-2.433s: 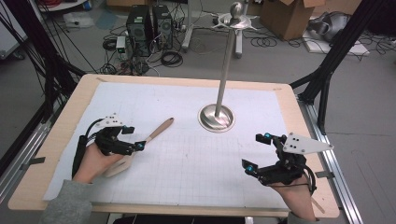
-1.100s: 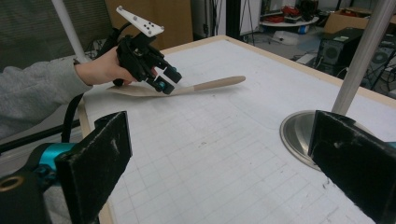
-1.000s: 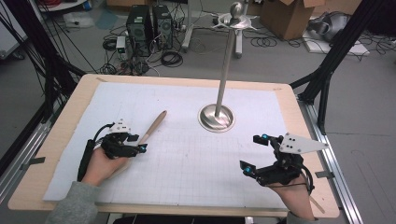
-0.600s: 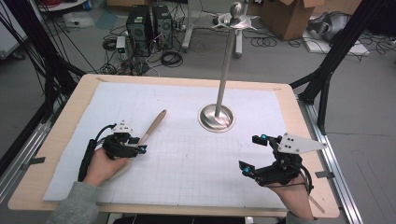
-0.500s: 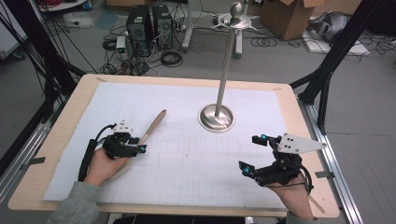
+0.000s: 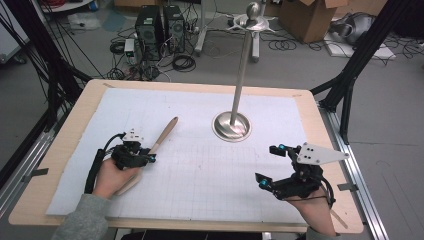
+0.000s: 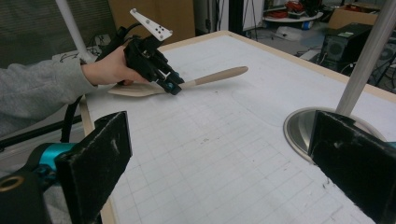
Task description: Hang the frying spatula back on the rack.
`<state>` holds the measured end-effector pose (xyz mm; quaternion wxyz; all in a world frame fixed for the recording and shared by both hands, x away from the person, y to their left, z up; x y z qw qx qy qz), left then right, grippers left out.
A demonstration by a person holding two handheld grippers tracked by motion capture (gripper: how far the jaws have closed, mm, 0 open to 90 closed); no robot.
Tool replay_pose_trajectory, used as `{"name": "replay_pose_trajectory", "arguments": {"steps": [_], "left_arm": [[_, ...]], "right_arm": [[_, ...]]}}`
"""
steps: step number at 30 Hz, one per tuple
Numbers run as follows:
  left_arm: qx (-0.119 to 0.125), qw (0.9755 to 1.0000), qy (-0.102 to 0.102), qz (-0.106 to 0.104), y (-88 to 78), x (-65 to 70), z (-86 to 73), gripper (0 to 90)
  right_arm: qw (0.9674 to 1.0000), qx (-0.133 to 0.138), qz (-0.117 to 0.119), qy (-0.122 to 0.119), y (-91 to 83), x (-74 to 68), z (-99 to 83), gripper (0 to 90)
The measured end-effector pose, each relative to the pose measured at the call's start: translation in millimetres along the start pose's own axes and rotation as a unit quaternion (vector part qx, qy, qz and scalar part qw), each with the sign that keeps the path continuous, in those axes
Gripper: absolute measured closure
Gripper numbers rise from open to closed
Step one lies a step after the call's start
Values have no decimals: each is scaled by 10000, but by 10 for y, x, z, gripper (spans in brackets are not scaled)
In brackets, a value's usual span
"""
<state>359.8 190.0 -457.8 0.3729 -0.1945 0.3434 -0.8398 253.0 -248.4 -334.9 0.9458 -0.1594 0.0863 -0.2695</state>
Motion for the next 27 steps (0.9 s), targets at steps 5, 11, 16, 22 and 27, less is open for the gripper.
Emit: {"name": "replay_pose_trajectory", "arguments": {"steps": [5, 11, 16, 22, 27], "left_arm": [[20, 9999, 42, 92, 5, 9, -5, 687], [40, 9997, 134, 200, 13, 41, -5, 720], [50, 9996, 158, 234, 17, 52, -7, 721], [99, 9993, 221, 281, 31, 71, -10, 751], [94, 9994, 228, 253, 31, 74, -10, 774]], "right_arm": [[10000, -14, 12, 15, 0, -7, 0, 50], [10000, -2, 11, -14, 4, -5, 2, 50], [10000, -17, 6, 13, -2, -3, -3, 50], [10000, -42, 22, -3, 15, -10, -2, 51], [10000, -61, 27, -4, 24, -14, -3, 50]]}}
Point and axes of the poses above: each handheld gripper's, and its own axes: y roughly forward along the jaws, z roughly out of its top, x roughly to its right, the point moved 3 cm from there along y, roughly forward along the jaws, and after that the axes turned 1 degree about -x, right-handed, at the moved point
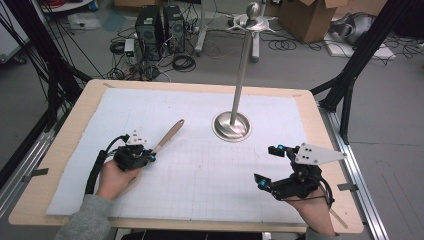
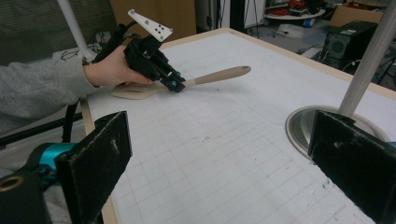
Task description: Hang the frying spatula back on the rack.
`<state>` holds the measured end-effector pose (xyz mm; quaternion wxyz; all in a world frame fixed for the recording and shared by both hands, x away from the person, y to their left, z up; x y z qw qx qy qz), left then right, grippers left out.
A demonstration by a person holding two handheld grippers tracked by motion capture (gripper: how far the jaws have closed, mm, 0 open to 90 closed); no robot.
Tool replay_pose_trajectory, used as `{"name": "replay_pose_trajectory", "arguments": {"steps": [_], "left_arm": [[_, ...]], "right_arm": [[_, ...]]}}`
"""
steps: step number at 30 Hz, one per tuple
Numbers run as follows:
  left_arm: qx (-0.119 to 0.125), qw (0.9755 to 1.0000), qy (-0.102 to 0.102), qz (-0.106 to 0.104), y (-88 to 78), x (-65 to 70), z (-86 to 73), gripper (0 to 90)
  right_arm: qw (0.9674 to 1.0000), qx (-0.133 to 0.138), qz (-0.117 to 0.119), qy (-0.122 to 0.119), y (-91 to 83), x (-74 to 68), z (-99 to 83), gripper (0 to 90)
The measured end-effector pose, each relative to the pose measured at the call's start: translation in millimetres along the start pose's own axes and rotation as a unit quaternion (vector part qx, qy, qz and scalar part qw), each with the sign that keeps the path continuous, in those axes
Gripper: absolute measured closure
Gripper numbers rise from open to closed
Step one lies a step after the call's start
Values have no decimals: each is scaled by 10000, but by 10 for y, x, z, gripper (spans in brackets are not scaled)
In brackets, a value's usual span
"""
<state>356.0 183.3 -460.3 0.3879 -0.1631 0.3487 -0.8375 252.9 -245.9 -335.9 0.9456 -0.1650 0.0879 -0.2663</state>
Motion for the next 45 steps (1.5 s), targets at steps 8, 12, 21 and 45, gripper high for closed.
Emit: {"name": "replay_pose_trajectory", "arguments": {"steps": [8, 12, 21, 45], "left_arm": [[-10, 10000, -55, -42, -2, -11, 5, 778], [5, 10000, -58, 14, -8, -12, 8, 777], [331, 9991, -262, -70, -183, -115, 36, 778], [743, 9964, -107, -398, -487, -104, 215, 777]], "right_arm": [[10000, -10, -9, 7, -4, 5, -5, 51], [10000, -14, -10, 19, -7, 5, -5, 51], [10000, -10, -23, 4, 4, 10, -4, 51], [10000, -90, -33, -11, 20, 21, -18, 50]]}}
Point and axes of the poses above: each handheld gripper's, and its own axes: y roughly forward along the jaws, z roughly out of its top, x roughly to its right, the point moved 3 cm from there along y, roughly forward along the jaws, and after that the axes turned 1 degree about -x, right-handed, at the moved point
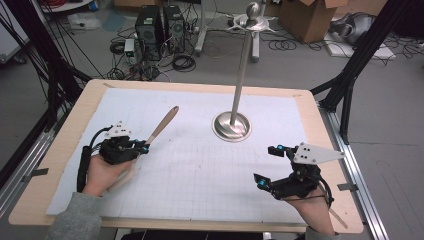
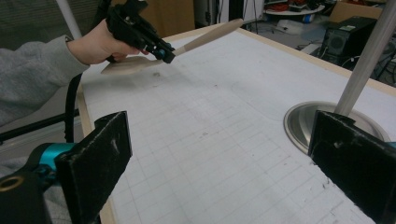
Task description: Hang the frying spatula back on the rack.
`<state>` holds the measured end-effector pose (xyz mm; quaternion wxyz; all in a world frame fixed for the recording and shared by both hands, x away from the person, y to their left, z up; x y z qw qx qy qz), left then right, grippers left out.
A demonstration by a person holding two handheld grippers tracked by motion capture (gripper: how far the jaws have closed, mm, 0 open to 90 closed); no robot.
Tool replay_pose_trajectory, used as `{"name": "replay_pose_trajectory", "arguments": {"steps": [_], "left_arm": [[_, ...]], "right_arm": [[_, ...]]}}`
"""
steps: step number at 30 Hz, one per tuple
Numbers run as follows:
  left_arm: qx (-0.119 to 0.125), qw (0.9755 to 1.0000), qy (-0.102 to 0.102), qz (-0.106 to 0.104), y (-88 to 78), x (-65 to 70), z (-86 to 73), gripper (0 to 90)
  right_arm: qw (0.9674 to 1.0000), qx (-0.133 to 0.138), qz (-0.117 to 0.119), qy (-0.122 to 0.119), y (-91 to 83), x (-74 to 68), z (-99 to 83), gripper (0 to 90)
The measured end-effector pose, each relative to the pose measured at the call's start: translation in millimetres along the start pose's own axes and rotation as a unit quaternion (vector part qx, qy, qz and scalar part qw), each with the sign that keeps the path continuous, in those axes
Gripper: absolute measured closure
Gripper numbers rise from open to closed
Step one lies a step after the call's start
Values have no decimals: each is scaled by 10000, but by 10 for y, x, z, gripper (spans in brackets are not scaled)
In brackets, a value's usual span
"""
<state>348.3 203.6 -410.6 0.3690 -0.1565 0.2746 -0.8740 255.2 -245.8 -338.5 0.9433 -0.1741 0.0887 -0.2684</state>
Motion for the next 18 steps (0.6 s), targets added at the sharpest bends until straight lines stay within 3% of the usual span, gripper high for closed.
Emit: {"name": "replay_pose_trajectory", "arguments": {"steps": [18], "left_arm": [[178, 9996, 129, -184, -86, 186, 212, 777]], "right_arm": [[10000, 14, -69, 45, -6, 41, -16, 51]]}}
Point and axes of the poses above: each handheld gripper's, and its own axes: y roughly forward along the jaws, z roughly out of its top, x roughly to its right, the point moved 3 cm from there along y, roughly forward along the jaws, and after that the axes turned 1 degree about -x, right-handed, at the moved point
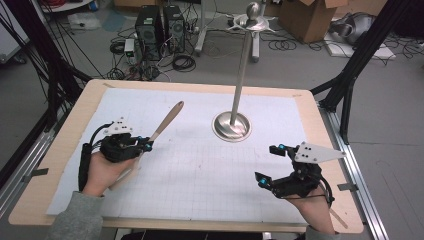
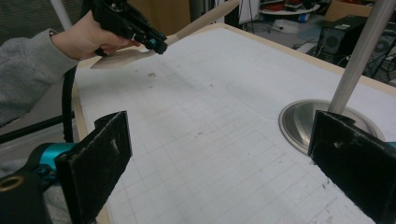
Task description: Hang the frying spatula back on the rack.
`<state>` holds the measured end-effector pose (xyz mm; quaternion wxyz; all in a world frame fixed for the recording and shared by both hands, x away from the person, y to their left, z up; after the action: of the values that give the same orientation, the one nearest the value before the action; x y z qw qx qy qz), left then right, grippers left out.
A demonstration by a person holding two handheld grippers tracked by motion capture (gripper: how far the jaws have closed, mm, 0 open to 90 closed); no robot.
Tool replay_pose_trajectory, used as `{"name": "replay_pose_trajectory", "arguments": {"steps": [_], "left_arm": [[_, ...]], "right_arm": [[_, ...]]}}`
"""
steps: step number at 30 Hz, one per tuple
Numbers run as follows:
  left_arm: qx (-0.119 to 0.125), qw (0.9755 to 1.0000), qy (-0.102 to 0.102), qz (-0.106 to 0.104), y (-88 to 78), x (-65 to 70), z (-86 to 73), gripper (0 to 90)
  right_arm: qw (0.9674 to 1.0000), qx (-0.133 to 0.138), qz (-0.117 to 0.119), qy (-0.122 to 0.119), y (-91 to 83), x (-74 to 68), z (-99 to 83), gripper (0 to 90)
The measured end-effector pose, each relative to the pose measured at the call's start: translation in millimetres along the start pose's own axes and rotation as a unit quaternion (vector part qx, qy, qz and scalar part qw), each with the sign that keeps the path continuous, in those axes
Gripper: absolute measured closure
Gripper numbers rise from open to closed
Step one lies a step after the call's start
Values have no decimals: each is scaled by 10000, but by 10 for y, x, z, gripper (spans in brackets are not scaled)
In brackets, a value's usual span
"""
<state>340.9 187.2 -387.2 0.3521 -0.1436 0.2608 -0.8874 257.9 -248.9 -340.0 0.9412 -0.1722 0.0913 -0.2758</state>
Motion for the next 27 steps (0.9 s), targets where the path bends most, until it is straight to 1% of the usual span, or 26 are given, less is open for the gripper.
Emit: {"name": "replay_pose_trajectory", "arguments": {"steps": [5, 6, 9, 10, 12, 14, 15, 17, 19, 22, 25, 27], "left_arm": [[51, 9999, -21, -102, -3, 24, 48, 777], [85, 9998, -79, -152, -10, 32, 62, 776], [123, 9998, -51, -171, -22, 36, 100, 777], [144, 9996, -70, -222, -28, 39, 120, 777], [227, 9992, -35, -328, -49, 53, 171, 777], [290, 9989, -4, -361, -69, 72, 229, 777], [282, 9990, 30, -349, -76, 77, 258, 777], [217, 9992, 173, -279, -87, 96, 320, 777], [227, 9990, 227, -320, -103, 101, 383, 777], [252, 9987, 261, -350, -134, 99, 477, 777], [293, 9984, 246, -408, -149, 92, 543, 777], [299, 9985, 261, -387, -156, 87, 575, 777]], "right_arm": [[10000, -30, 22, -11, 9, -6, -1, 50], [10000, -20, 17, -28, 13, -2, 0, 51], [10000, -38, 14, -6, 14, -2, -6, 51], [10000, -39, 11, -2, 13, -1, -7, 51], [10000, -29, 4, 17, 5, 3, -9, 50], [10000, 2, 0, 14, -4, 10, -7, 51], [10000, 15, 18, 19, -11, 11, -6, 51], [10000, 33, 5, 35, -24, 11, -4, 51], [10000, 67, 17, 22, -35, 15, -2, 50], [9999, 95, 31, 29, -49, 17, -1, 50], [9999, 116, 40, 39, -62, 18, -3, 50], [9999, 138, 38, 31, -71, 21, -1, 51]]}}
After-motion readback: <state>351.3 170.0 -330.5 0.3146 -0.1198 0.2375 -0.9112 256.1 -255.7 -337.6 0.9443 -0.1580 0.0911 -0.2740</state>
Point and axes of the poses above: each handheld gripper's, and its own axes: y roughly forward along the jaws, z roughly out of its top, x roughly to its right, the point moved 3 cm from there along y, roughly forward along the jaws, and after that the axes turned 1 degree about -x, right-handed, at the moved point
